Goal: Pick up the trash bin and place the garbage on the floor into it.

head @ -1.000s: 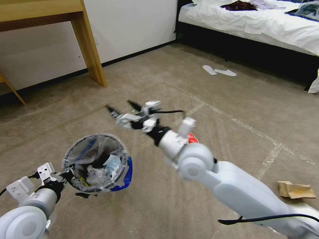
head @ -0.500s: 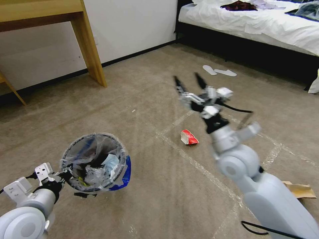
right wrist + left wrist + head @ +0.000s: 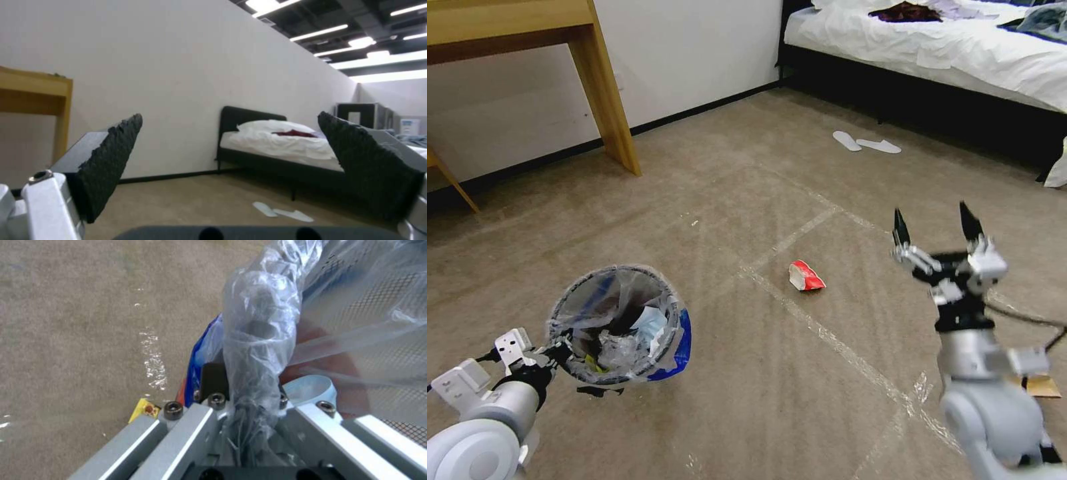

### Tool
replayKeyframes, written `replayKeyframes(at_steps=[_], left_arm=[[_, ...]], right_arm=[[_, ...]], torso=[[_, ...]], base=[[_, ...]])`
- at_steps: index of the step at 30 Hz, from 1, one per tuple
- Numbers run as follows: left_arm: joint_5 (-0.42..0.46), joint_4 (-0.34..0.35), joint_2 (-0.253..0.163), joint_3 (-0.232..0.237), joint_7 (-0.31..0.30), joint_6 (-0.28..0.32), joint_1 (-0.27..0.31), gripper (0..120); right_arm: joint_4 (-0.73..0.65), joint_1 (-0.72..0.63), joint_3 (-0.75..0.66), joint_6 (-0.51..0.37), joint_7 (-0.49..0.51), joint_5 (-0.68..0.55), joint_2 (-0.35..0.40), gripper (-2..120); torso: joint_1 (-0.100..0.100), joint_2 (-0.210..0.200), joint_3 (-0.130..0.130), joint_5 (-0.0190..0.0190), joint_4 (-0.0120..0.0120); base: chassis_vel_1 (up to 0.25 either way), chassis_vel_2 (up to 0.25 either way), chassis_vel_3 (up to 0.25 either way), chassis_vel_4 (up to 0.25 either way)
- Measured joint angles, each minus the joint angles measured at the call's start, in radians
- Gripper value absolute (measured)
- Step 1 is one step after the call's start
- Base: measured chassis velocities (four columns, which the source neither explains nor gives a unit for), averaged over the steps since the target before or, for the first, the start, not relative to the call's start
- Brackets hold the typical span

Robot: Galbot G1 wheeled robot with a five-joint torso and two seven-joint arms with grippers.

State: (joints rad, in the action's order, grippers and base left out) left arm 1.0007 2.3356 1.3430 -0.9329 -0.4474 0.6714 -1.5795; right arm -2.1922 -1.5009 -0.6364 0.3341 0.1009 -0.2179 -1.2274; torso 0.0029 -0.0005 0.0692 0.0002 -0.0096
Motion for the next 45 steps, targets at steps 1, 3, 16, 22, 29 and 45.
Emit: replayKeyframes(at_steps=[1,3,16,22,29,45], left_arm=[[-0.001,0.000,0.000,0.000,0.000,0.000,0.000,1],[-0.002,0.001,0.001,0.000,0.001,0.000,-0.002,1],[-0.003,0.020,0.005,-0.005,0.005,-0.004,-0.013,1],[-0.002,0.029,0.009,-0.004,0.005,-0.004,-0.020,1],[-0.009,0.031,0.013,-0.001,0.009,-0.004,-0.028,1],[-0.015,0.037,0.017,-0.001,0.012,-0.007,-0.038,1]], right_arm=[[0.001,-0.001,0.002,0.001,0.004,0.008,-0.007,100],[0.001,0.000,0.007,-0.001,0.013,0.015,-0.015,100],[0.074,-0.009,0.149,-0.025,0.045,0.108,-0.074,100],[0.076,-0.003,0.165,-0.039,0.047,0.103,-0.079,100],[0.067,-0.003,0.138,-0.037,0.040,0.099,-0.071,100],[0.063,-0.009,0.131,-0.031,0.040,0.098,-0.065,100]], torso=[[0.000,0.000,0.000,0.0000,0.0000],[0.000,0.000,0.000,-0.0001,0.0001],[0.000,0.000,0.000,0.0000,0.0001],[0.000,0.000,0.000,-0.0001,0.0000],[0.000,0.000,0.000,-0.0001,0.0000],[0.000,0.000,0.000,0.0001,0.0000]], base=[[0.000,0.000,0.000,0.000],[0.000,0.000,0.000,0.000],[0.000,0.000,0.000,0.000],[0.000,0.000,0.000,0.000],[0.000,0.000,0.000,0.000],[-0.098,0.106,0.101,-0.100]])
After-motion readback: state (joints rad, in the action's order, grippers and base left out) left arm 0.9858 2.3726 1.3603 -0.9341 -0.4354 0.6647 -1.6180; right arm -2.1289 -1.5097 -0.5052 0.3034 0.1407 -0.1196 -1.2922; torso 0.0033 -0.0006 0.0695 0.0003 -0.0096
